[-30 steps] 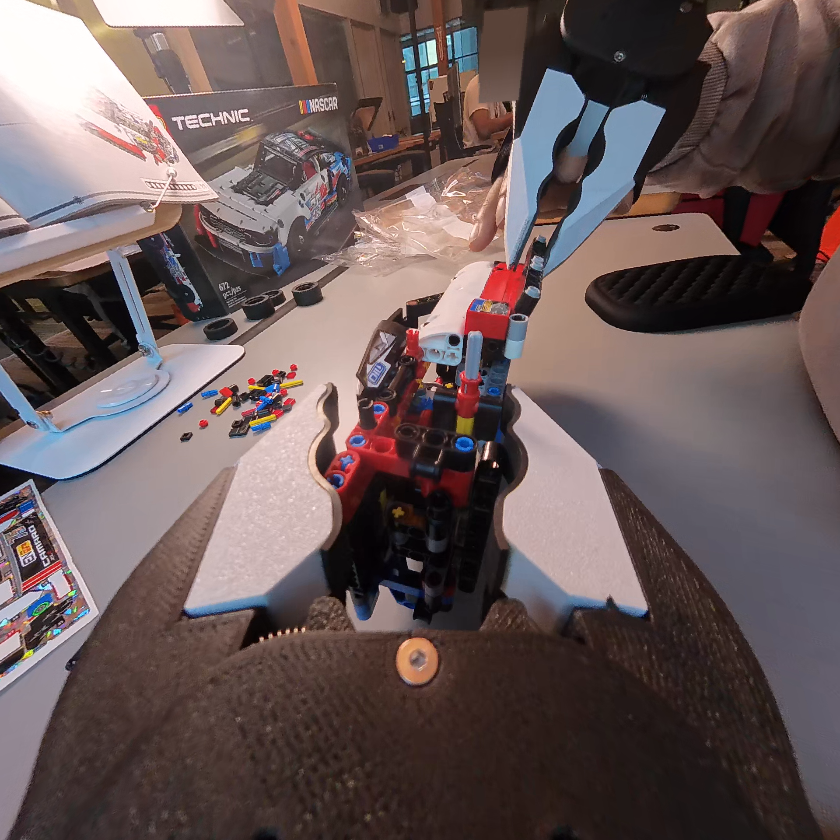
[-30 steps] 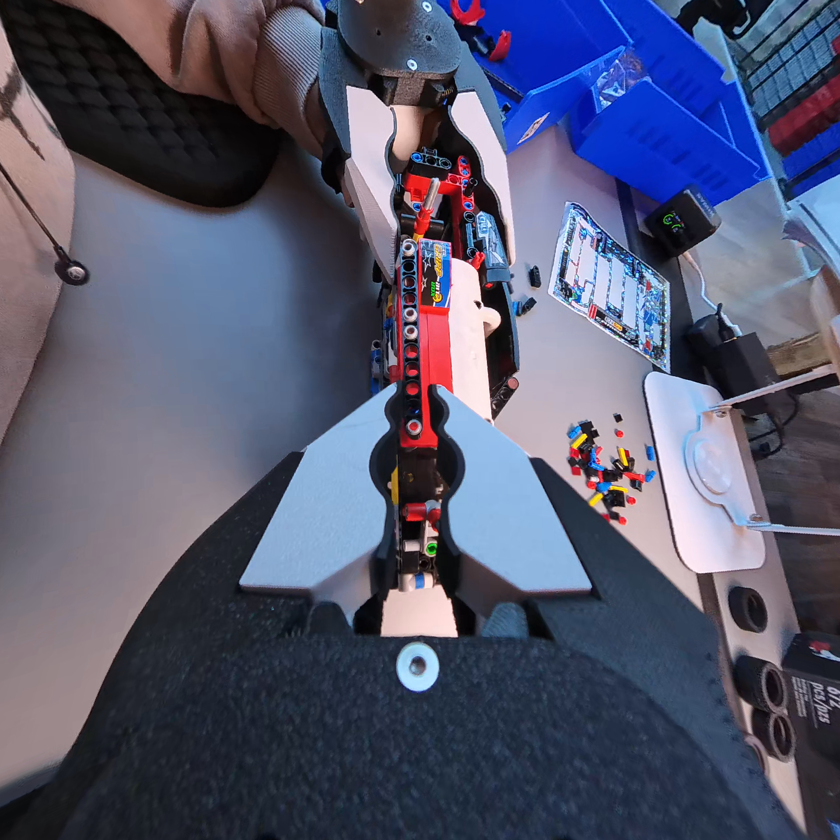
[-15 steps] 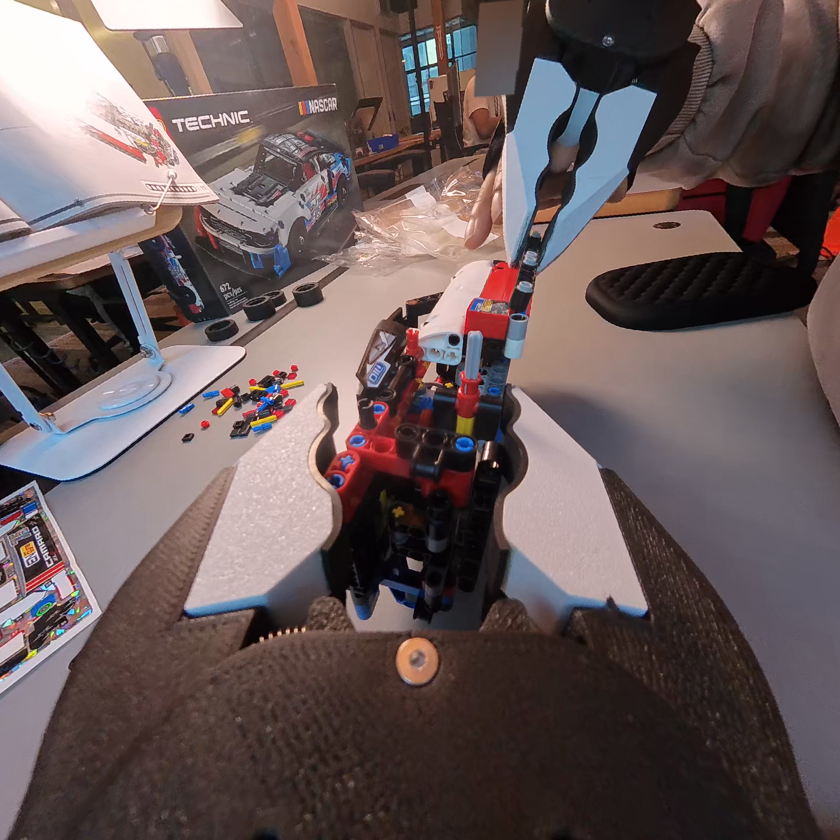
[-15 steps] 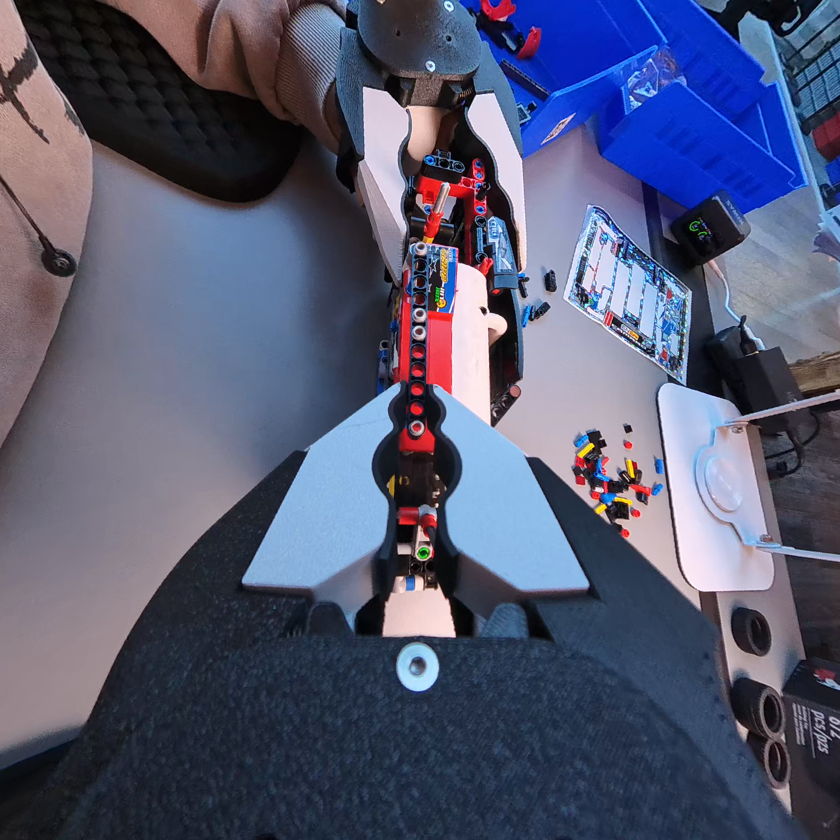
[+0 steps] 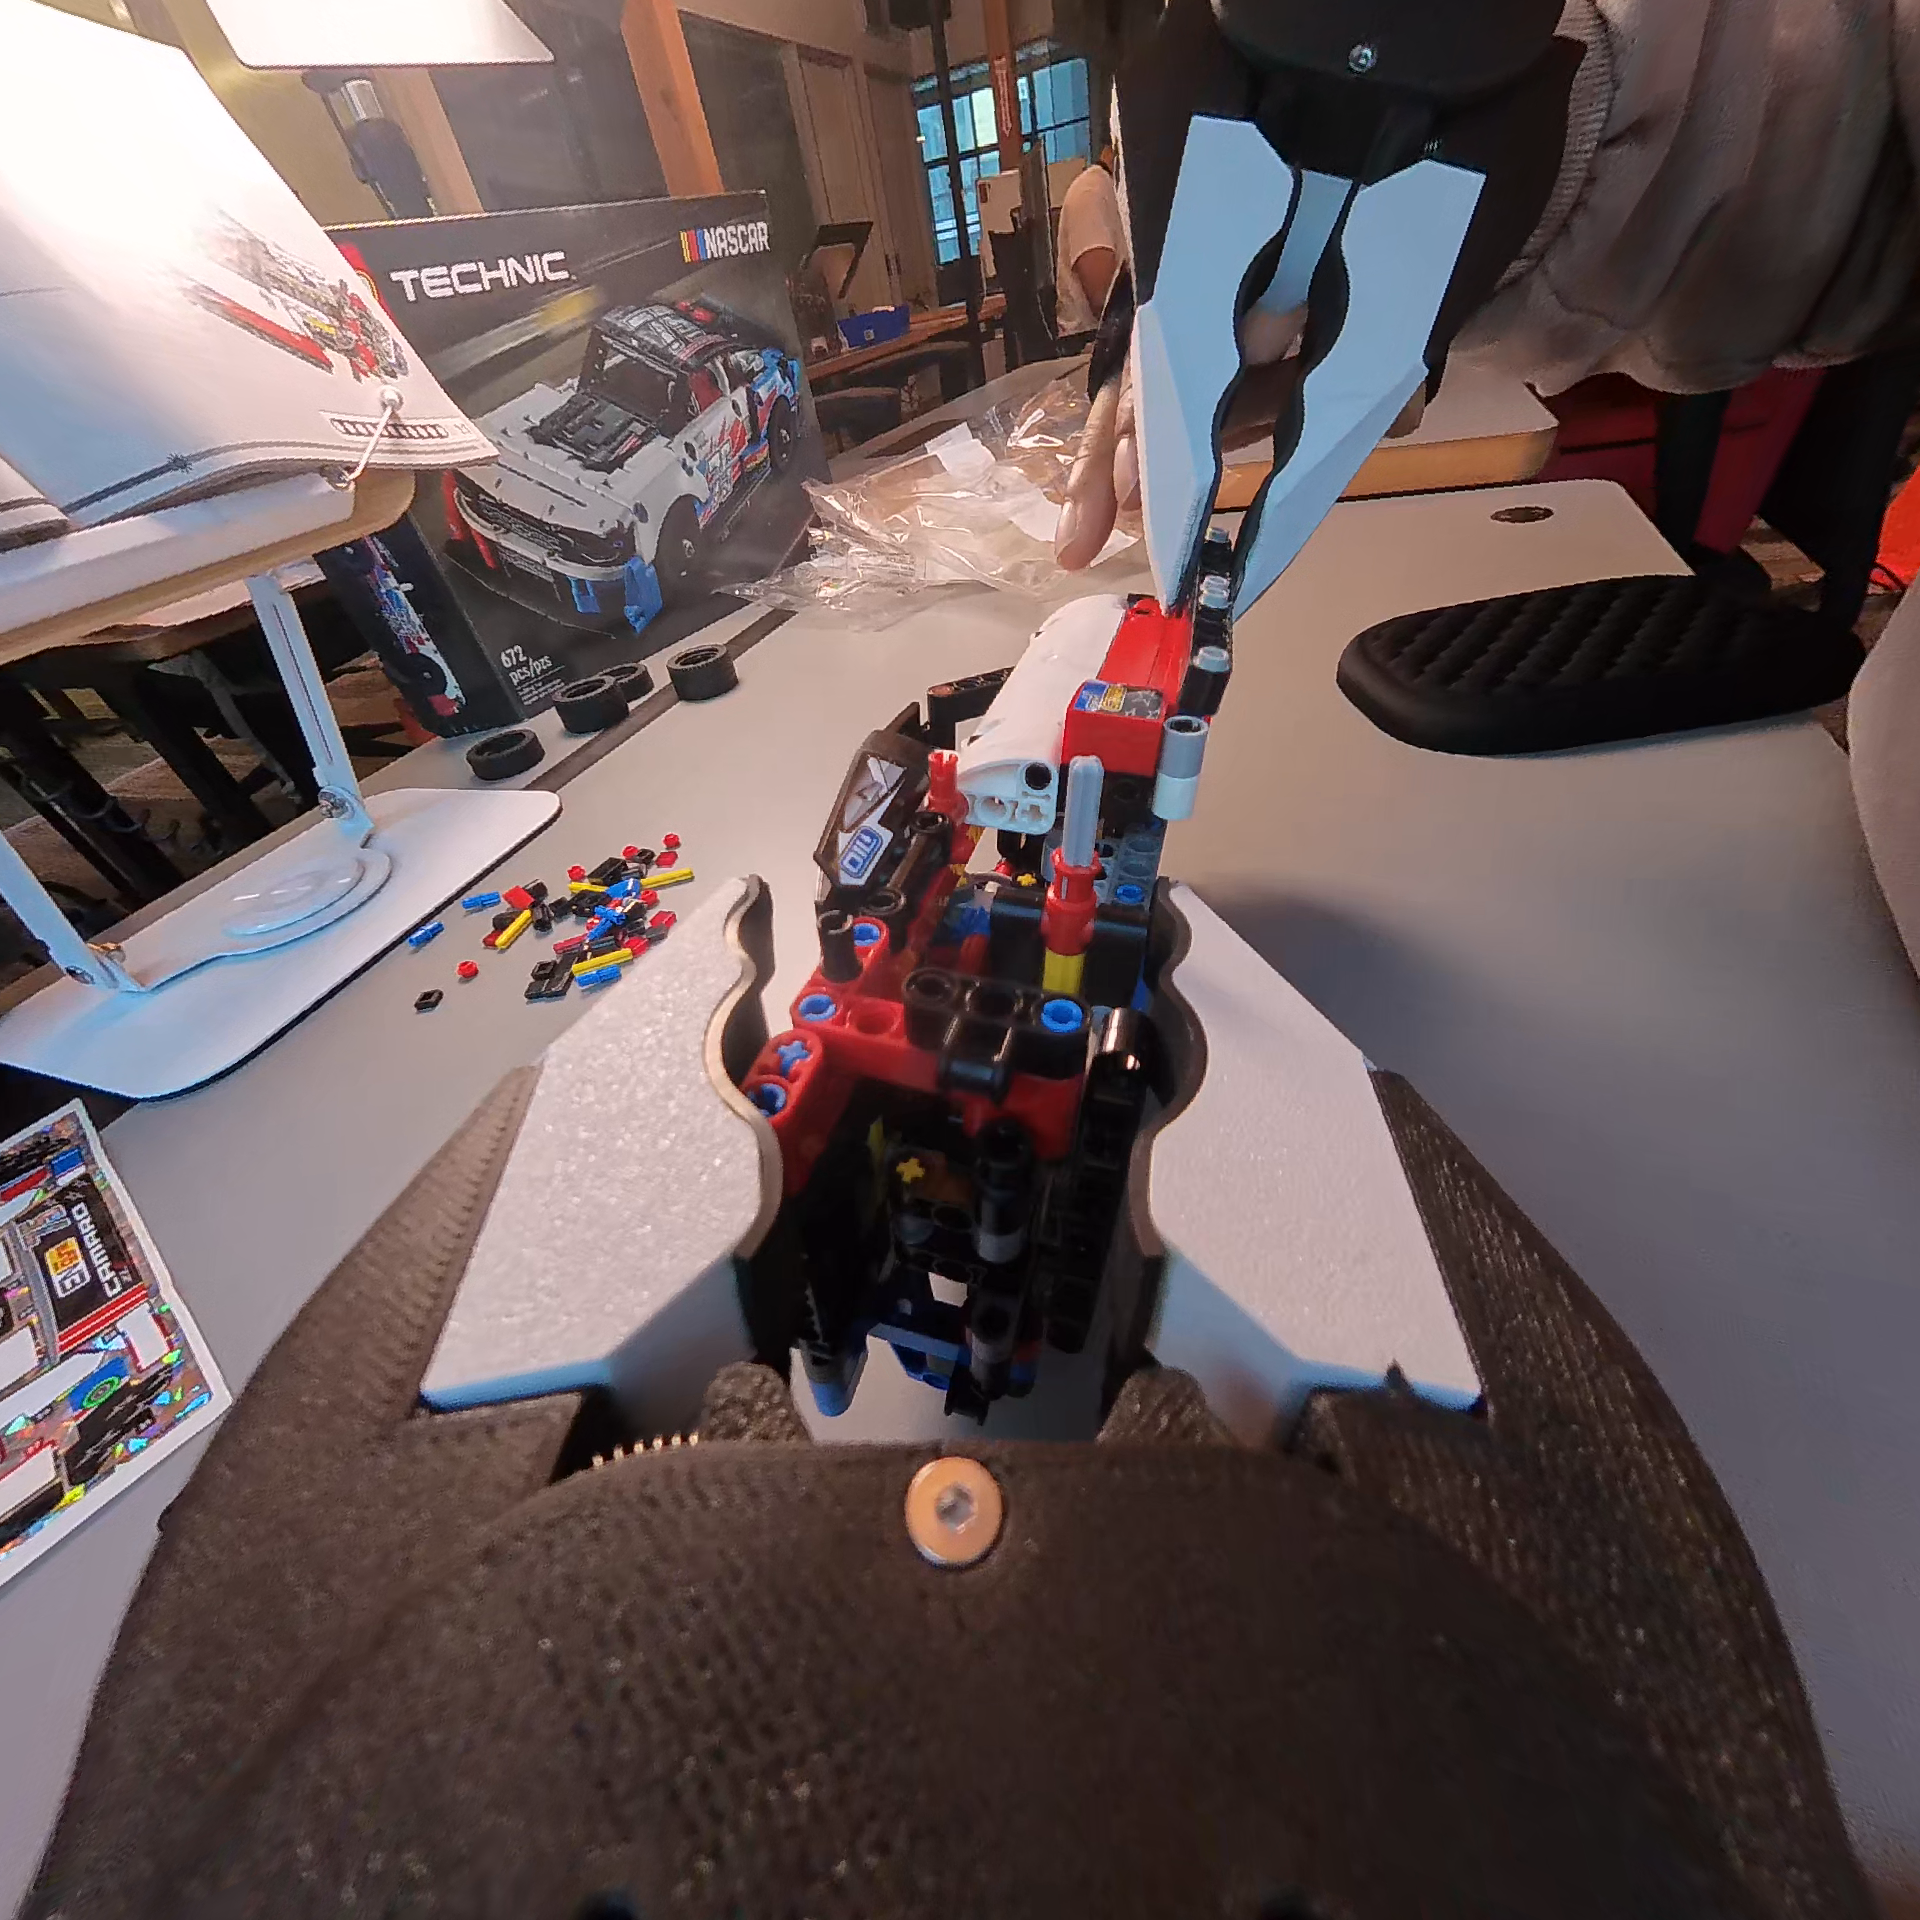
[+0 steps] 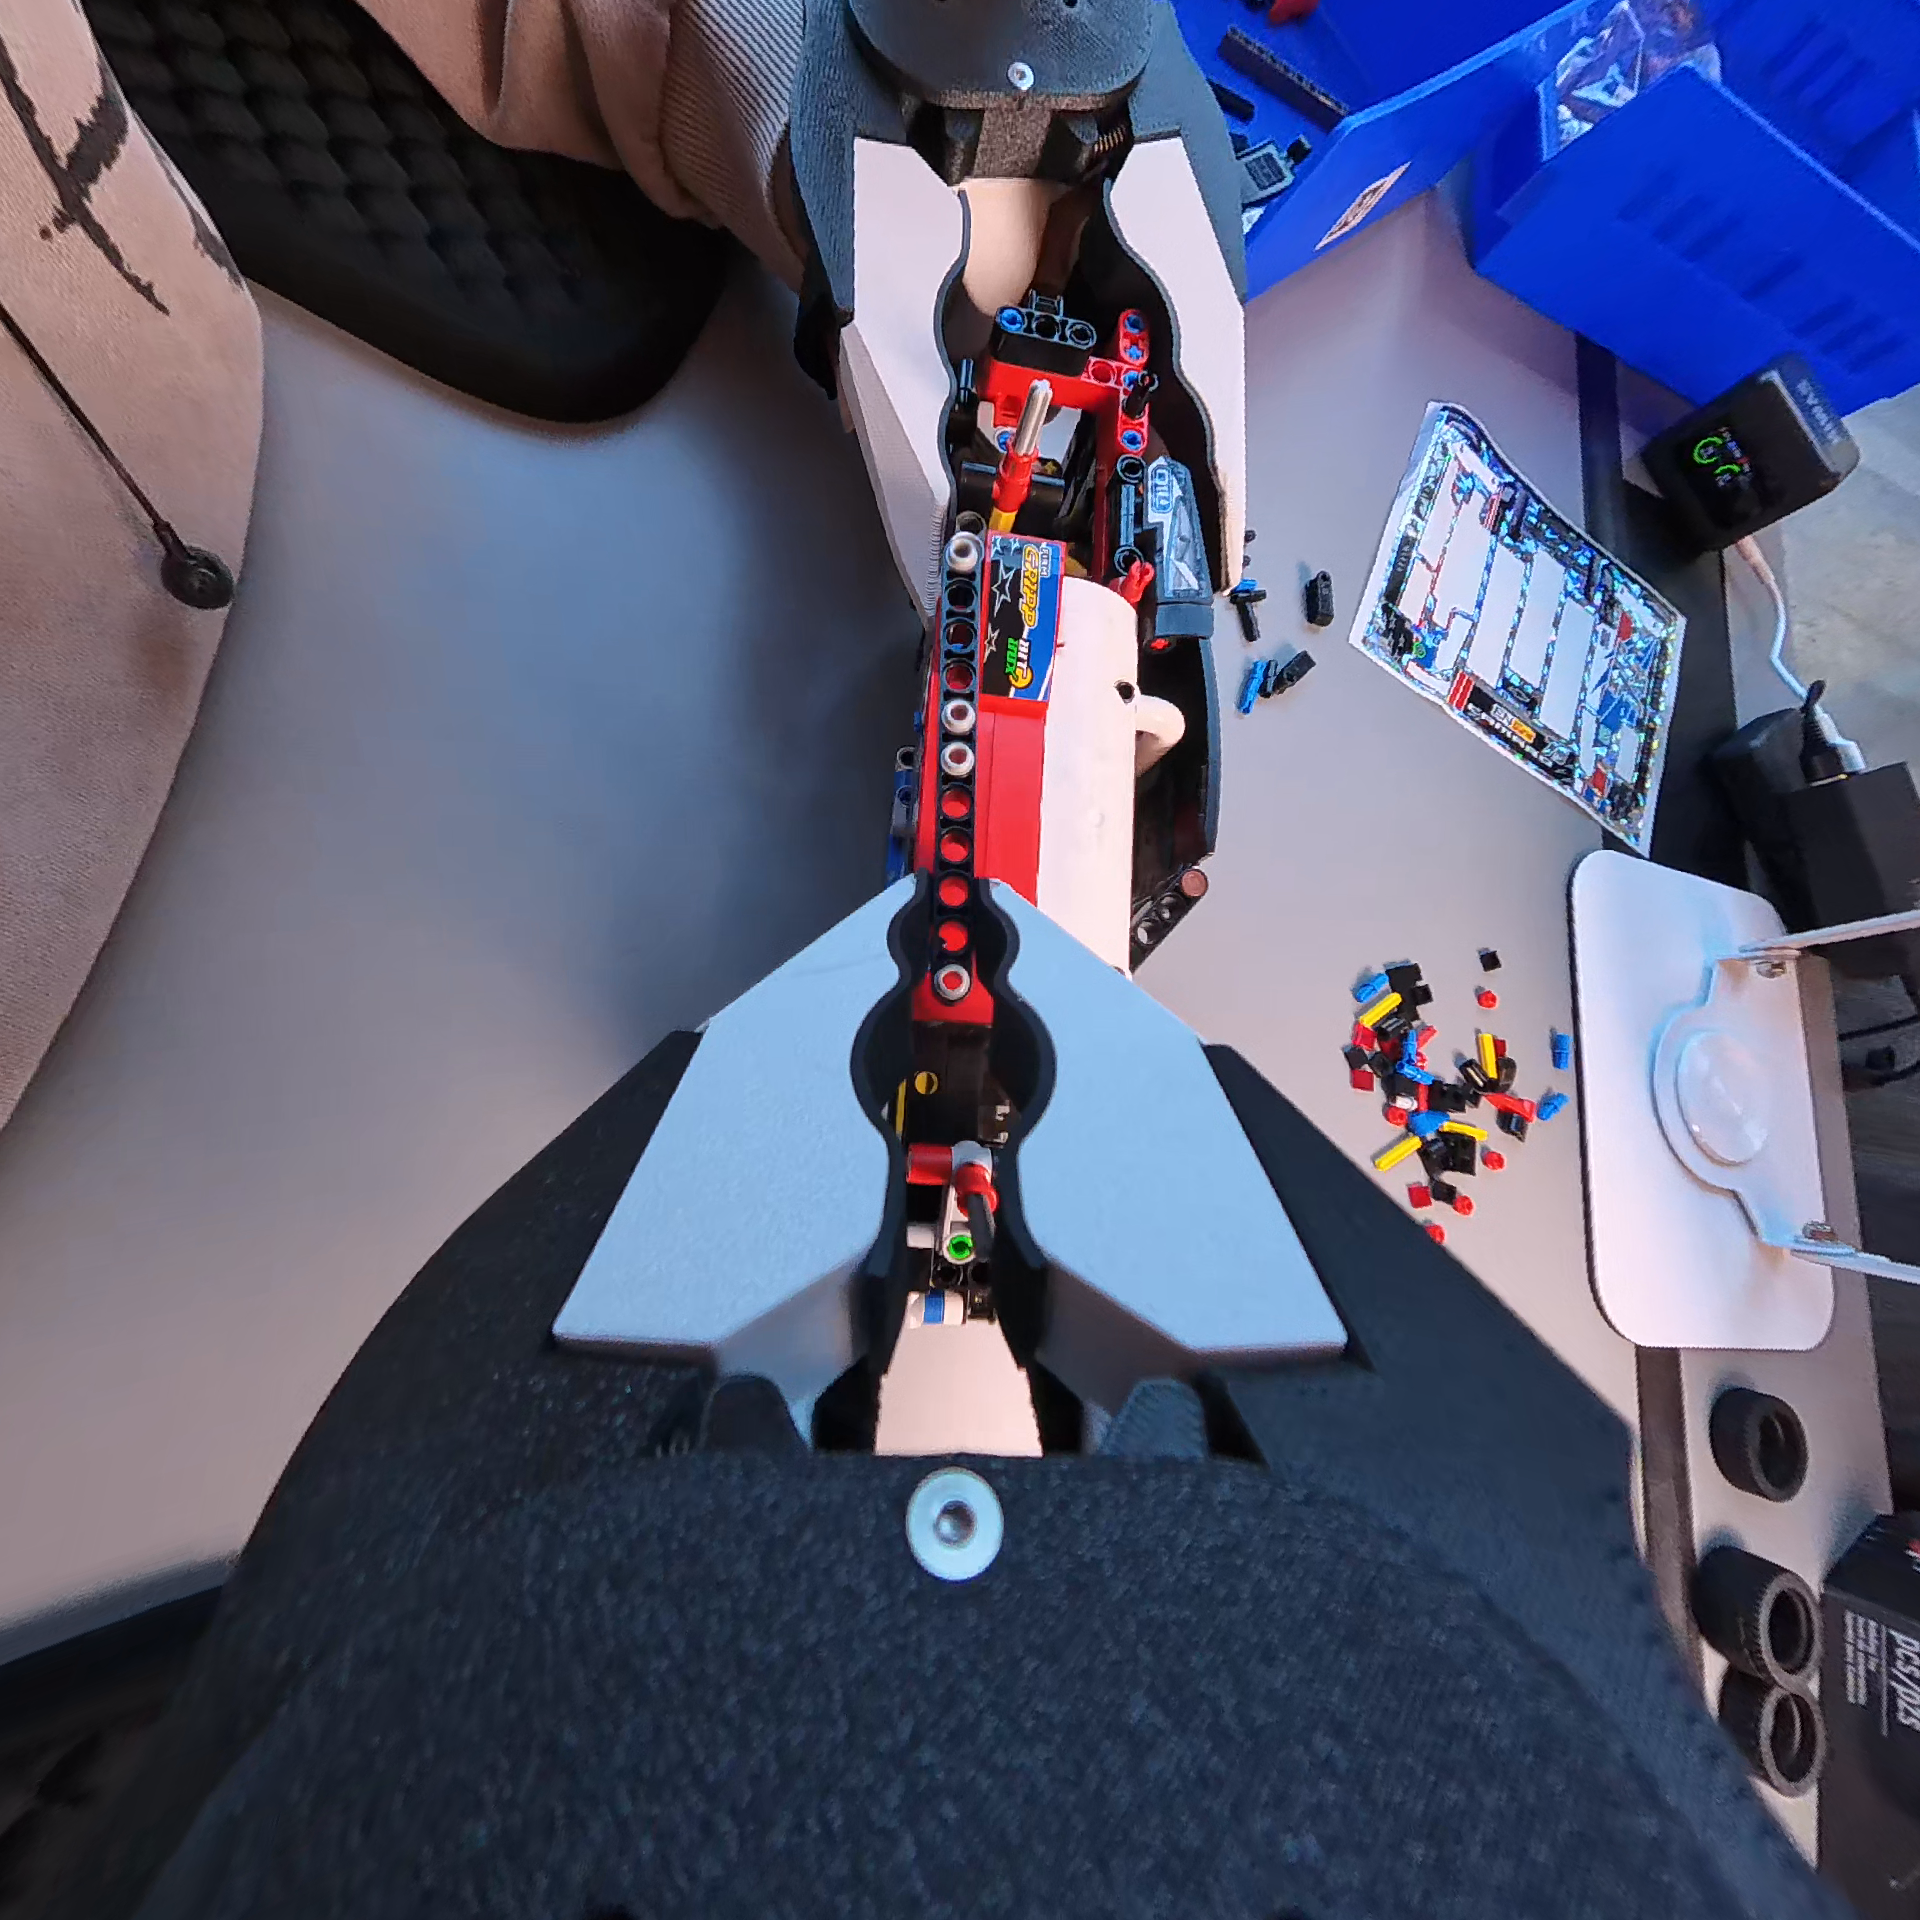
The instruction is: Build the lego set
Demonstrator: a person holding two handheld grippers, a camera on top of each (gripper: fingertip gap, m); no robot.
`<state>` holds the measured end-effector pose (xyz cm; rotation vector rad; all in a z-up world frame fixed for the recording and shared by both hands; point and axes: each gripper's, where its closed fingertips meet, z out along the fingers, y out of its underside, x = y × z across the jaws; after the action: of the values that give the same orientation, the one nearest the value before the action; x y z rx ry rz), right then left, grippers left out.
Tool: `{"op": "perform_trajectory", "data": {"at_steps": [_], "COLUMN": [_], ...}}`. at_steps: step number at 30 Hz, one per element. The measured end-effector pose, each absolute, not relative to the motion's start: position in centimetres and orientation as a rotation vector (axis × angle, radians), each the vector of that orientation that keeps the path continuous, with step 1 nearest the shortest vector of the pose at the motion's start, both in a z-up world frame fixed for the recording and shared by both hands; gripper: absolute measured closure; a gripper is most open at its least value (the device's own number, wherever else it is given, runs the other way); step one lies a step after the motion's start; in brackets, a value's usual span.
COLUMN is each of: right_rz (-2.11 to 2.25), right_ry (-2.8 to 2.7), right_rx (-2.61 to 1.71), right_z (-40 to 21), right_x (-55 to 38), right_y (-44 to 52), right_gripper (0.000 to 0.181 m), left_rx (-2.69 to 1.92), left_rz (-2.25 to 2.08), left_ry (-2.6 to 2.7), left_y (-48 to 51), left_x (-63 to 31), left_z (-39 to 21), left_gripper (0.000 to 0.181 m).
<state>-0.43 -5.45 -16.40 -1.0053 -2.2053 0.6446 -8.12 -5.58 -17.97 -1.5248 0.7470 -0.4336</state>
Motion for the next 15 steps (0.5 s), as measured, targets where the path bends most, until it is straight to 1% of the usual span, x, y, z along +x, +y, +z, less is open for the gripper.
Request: {"op": "perform_trajectory", "data": {"at_steps": [11,15], "right_rz": [0.626,0.627], "right_ry": [-2.238,-2.230], "right_rx": [-1.082,-1.092], "right_z": [-16.53,-16.49], "right_x": [-0.32,-0.40], "right_y": [-5.35,-5.24], "right_gripper": [0.177,0.174], "left_rx": [-1.526,-1.526], "left_rz": [-0.435,-0.437], "left_ry": [0.746,0.747], "left_y": [-5.58,-5.60], "left_x": [-8.12,-8.12], "left_z": [-17.97,-17.97], "left_gripper": [0.110,0.110]}}
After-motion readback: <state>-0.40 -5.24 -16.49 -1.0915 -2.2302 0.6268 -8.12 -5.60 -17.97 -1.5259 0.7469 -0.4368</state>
